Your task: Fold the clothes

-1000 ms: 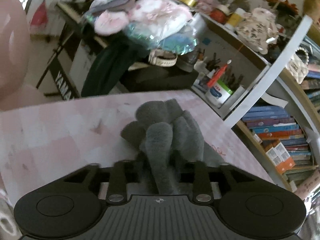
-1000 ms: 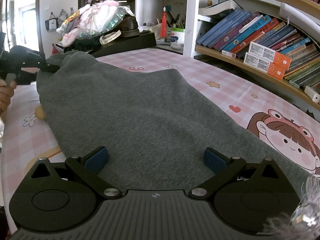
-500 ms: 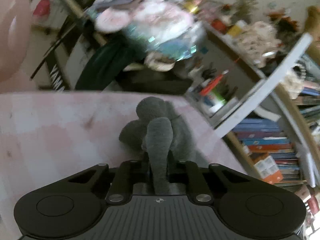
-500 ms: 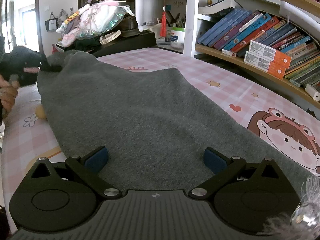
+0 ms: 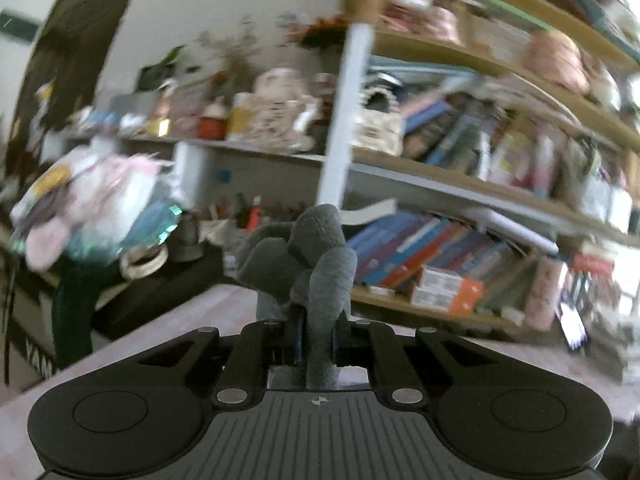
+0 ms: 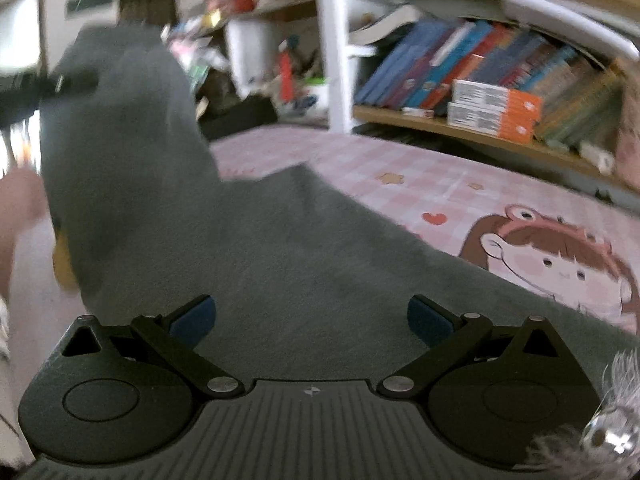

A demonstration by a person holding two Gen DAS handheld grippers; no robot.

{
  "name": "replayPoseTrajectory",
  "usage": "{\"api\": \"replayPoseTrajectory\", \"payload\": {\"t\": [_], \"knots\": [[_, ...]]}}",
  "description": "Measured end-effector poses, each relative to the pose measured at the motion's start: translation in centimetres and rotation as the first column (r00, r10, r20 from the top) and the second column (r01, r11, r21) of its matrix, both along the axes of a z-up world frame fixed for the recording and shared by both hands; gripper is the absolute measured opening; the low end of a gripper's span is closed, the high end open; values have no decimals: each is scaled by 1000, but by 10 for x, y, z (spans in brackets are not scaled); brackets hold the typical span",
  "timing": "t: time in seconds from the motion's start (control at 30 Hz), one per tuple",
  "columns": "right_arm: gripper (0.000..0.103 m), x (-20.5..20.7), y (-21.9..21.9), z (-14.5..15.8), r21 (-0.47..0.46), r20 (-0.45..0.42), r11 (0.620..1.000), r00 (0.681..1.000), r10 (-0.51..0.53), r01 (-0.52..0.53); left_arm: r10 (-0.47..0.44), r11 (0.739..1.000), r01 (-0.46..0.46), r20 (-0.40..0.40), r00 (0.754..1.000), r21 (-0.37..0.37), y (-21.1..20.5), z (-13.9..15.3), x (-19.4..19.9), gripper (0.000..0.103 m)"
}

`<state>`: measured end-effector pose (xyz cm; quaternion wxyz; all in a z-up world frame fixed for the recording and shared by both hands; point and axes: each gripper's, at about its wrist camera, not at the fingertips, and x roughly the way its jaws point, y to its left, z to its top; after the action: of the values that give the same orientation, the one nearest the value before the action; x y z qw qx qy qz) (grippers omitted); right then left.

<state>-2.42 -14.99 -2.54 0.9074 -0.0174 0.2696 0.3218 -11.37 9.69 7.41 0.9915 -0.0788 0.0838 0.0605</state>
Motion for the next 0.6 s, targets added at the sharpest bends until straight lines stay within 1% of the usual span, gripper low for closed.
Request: {"api": "replayPoseTrajectory", "payload": {"t": [0.1,0.17,0.27,0.4,0.43,0.5,0.53,0.57,0.6], "knots": [[103,10,-18,2,156,-77,987,997,-22,34,-32,996,34,-24,999,86,-22,1,5,11],[103,15,-28,4,245,-126,968,992,-24,54,-47,988,51,-35,998,145,-35,0,5,11],[103,22,-41,3,347,-190,933,981,-30,96,-74,974,83,-50,996,212,-53,-5,4,11],[103,28,-56,2,451,-254,881,967,-30,146,-112,947,131,-84,990,293,-77,-16,3,12],[103,29,-59,2,473,-267,867,963,-25,154,-122,937,147,-97,988,315,-84,-20,3,12],[103,30,-64,1,512,-288,843,958,-13,166,-156,906,203,-151,976,371,-101,-31,5,13],[103,31,-66,0,529,-297,832,955,-3,168,-176,885,238,-187,967,399,-110,-38,6,15],[103,32,-68,0,546,-307,820,952,7,170,-194,859,277,-227,954,432,-119,-45,7,18],[103,32,-69,0,554,-313,814,950,13,171,-207,826,314,-268,941,467,-130,-53,8,18]]}}
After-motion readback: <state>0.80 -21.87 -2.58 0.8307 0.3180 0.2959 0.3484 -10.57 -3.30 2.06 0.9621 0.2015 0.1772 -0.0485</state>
